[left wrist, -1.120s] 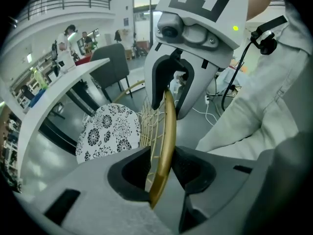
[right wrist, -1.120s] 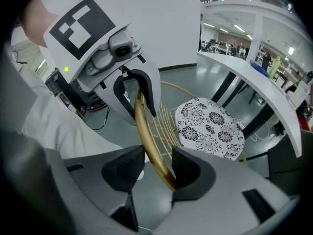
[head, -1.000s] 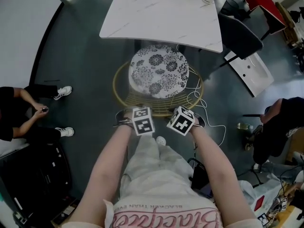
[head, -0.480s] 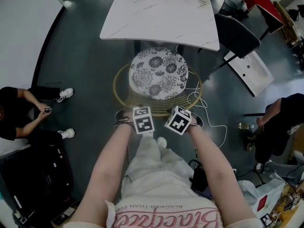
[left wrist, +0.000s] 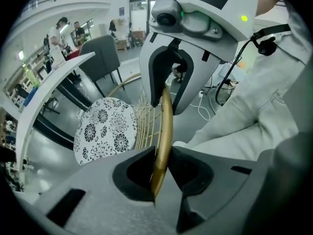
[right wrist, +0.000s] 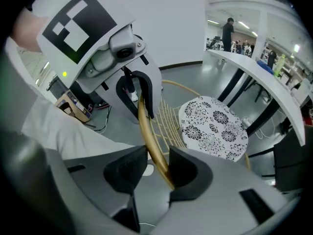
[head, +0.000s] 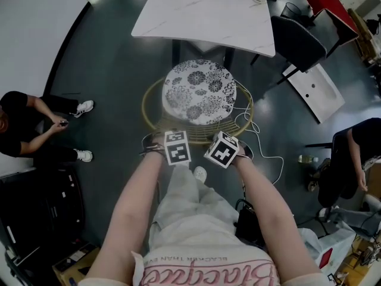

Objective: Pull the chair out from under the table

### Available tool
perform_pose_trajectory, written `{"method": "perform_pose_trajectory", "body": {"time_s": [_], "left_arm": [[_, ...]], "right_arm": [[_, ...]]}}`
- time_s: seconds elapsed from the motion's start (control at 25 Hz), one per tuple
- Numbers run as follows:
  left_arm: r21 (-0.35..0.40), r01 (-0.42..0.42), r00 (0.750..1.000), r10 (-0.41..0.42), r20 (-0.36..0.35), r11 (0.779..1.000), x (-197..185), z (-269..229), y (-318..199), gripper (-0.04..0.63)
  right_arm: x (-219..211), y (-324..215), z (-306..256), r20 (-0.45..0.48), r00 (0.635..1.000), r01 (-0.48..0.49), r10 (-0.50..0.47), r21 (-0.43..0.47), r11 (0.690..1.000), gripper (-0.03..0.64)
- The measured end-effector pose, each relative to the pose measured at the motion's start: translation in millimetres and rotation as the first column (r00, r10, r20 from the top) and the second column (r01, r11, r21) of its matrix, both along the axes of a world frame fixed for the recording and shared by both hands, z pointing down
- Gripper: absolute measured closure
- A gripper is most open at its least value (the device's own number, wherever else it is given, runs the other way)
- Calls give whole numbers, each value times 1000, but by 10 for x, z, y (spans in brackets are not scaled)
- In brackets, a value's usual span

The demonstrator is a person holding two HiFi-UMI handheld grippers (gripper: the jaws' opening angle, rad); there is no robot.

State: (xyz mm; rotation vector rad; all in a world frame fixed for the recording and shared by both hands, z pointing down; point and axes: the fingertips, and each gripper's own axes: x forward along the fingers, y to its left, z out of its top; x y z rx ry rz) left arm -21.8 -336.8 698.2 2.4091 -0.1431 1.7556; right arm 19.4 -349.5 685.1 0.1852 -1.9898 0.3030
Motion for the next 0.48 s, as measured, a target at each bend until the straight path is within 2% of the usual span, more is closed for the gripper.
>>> {"method": "perform_pose_trajectory", "body": {"time_s": [0.48], "left_arm": [[12,-5,1000,5,6,1000,62,-12,722,522]], "right_arm": [[28,709,-57,11,1000,-17,17,2,1000,494]]}}
